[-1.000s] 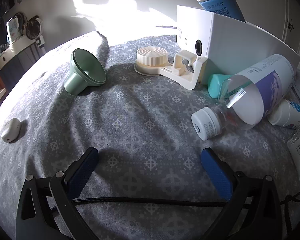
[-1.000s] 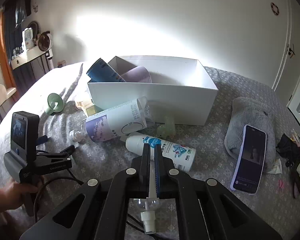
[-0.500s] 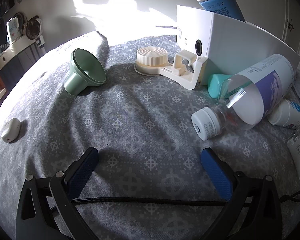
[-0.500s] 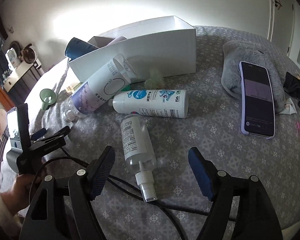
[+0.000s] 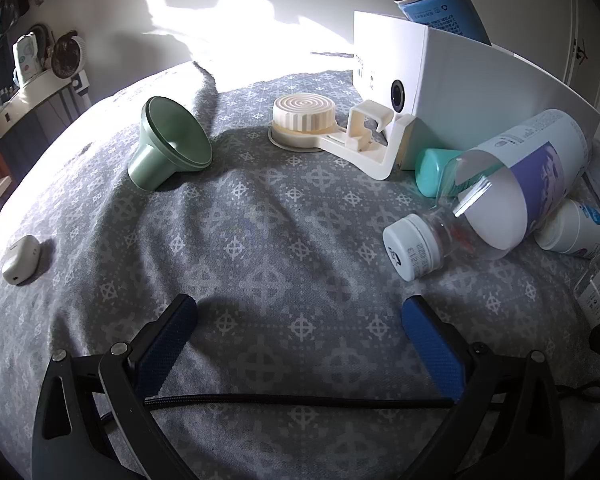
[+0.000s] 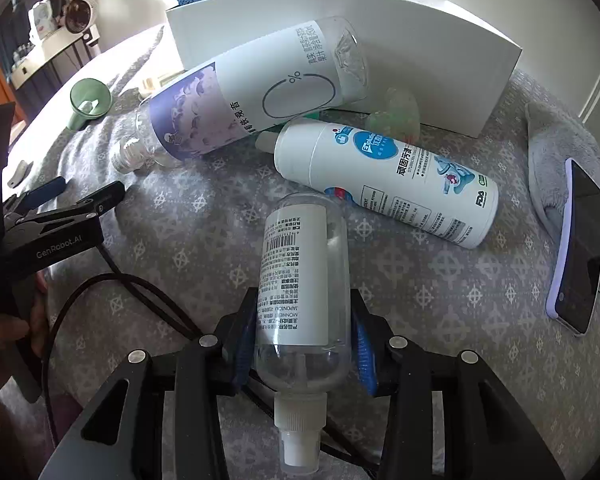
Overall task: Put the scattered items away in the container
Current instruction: 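Lift the clear spray bottle with the right tool over the box, then lower the clear spray bottle into the box and open the right tool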
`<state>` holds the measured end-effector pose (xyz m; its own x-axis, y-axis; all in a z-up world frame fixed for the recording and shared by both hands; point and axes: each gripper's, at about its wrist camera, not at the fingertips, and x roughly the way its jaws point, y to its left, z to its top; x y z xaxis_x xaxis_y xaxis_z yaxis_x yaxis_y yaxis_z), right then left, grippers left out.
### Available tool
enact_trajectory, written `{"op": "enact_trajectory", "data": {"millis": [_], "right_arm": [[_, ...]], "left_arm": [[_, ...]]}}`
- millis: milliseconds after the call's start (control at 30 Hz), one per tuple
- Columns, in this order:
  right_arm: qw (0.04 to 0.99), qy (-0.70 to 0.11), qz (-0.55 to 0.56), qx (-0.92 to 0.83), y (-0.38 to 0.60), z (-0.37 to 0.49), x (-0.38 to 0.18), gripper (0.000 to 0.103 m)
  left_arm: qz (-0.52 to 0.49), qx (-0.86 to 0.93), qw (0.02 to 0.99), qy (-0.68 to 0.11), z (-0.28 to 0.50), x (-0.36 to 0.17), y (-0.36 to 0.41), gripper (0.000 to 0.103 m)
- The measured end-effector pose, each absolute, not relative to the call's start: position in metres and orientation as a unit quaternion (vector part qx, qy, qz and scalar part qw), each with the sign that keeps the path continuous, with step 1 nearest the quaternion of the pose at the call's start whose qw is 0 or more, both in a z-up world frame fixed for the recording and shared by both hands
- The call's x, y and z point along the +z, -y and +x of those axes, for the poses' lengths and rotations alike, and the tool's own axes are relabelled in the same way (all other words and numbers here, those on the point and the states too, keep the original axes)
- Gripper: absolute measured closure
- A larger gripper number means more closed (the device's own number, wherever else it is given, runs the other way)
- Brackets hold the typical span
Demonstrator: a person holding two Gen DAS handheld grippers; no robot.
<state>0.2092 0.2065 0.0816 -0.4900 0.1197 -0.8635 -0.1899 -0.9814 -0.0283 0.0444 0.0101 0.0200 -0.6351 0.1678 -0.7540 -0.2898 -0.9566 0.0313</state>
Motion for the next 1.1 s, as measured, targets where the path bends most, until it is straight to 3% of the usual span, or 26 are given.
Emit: {"op": "enact_trajectory", "data": {"millis": [267,567,767,1100], "right_arm": [[0.114,-0.025,-0.394,0.912,-0.214,0.216,0.16,0.064],[0.183,0.023,-0.281,0.942,-0.245,0.143,0.249,0.064],[0.229,0.08,-0.265,0.933,-0.255,0.075,0.254,0.064],[0.248,0.154,-0.34,0.894,-0.251,-0.019,0.199,0.064]], "left_arm": [[-0.408,0.901,0.127,-0.075,0.044,0.02,-0.01,0.0],[-0.408,0.901,0.128,-0.075,0.044,0.02,-0.01,0.0],[-0.407,0.901,0.132,-0.076,0.044,0.02,-0.01,0.0],[-0.407,0.901,0.132,-0.076,0.044,0.019,-0.01,0.0]]}}
